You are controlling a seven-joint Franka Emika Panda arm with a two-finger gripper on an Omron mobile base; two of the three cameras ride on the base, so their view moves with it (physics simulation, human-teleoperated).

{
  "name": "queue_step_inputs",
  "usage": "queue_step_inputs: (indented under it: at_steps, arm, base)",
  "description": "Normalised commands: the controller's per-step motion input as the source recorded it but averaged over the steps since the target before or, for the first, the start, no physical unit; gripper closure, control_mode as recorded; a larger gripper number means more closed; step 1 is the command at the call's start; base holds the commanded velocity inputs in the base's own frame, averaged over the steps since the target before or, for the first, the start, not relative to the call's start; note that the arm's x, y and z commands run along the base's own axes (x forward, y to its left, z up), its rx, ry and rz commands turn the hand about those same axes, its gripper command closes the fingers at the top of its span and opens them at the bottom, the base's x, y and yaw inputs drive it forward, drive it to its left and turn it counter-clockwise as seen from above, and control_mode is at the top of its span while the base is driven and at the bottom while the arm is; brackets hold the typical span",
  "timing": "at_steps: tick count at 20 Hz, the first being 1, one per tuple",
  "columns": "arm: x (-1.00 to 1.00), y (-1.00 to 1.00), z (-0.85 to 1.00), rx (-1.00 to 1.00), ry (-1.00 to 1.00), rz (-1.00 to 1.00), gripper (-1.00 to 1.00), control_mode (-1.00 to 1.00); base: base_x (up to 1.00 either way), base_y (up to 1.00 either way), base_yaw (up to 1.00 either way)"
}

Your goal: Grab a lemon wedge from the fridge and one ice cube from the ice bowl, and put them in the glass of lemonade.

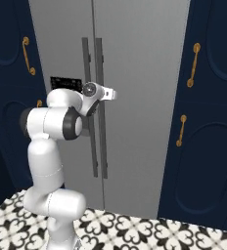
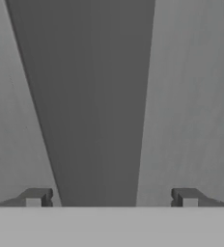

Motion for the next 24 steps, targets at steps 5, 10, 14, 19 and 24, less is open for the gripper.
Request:
queue_step_inputs:
  at_steps: [5,10,14,19,24]
  arm:
    - [0.56,0.0,-0.08,0.0,0.0,0.0,1.0,-1.0]
    - [0.08,0.0,0.02,0.0,0.06,0.0,1.0,-1.0]
    - [-0.66,-0.14,0.19,0.0,0.16,0.0,1.0,-1.0]
    - [-0.93,-0.29,0.16,0.0,0.23,0.0,1.0,-1.0]
    - [-0.89,-0.36,0.17,0.0,0.29,0.0,1.0,-1.0]
  base:
    - [0.0,0.0,0.0]
    - [0.0,0.0,0.0]
    - [0.0,0.0,0.0]
    - [0.0,0.0,0.0]
    - [0.0,0.0,0.0]
